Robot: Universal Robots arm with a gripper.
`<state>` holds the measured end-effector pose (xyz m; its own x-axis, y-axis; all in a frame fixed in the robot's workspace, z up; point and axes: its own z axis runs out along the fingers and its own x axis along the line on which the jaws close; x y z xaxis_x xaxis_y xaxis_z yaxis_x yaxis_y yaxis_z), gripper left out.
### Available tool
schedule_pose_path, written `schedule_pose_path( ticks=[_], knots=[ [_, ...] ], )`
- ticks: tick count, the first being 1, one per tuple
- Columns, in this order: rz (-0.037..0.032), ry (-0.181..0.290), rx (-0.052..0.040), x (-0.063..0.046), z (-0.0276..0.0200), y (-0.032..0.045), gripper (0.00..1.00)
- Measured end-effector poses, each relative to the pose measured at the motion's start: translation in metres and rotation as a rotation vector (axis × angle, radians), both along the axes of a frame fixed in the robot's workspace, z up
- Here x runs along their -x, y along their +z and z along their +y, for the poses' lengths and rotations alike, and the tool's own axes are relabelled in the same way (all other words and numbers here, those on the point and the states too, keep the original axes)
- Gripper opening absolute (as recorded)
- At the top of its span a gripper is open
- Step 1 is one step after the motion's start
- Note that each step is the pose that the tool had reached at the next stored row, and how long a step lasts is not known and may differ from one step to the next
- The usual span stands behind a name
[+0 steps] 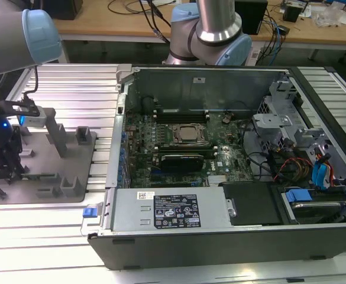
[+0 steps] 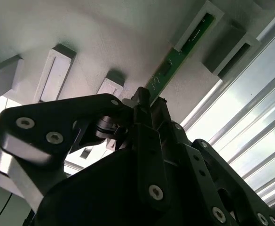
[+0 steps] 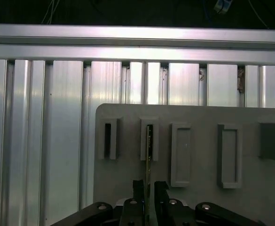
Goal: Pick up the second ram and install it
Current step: 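Pick up the second ram and move it above second insertion slot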
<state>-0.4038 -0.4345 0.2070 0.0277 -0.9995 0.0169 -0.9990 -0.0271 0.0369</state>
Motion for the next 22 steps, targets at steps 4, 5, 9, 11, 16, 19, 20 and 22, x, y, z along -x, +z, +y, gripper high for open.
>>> schedule_pose_path(
  ticks=[4,5,9,11,16,19,20,22],
  knots=[
    [-0.0001,0.000,0.0000,0.0000,0.0000,0.0000,0.09],
    [0.0001,0.000,0.0000,0.0001,0.0000,0.0000,0.09],
    [0.0000,0.000,0.0000,0.0001,0.0000,0.0000,0.09],
    [0.0001,0.000,0.0001,0.0002,-0.0001,0.0020,0.09],
    [-0.0001,0.000,0.0000,0.0001,0.0000,0.0055,0.09],
    [-0.0001,0.000,-0.0001,0.0001,0.0000,0.0059,0.09],
    [0.0000,0.000,0.0000,0.0001,0.0000,0.0062,0.09],
    [0.0000,0.000,-0.0003,0.0002,0.0000,0.0094,0.09]
  ],
)
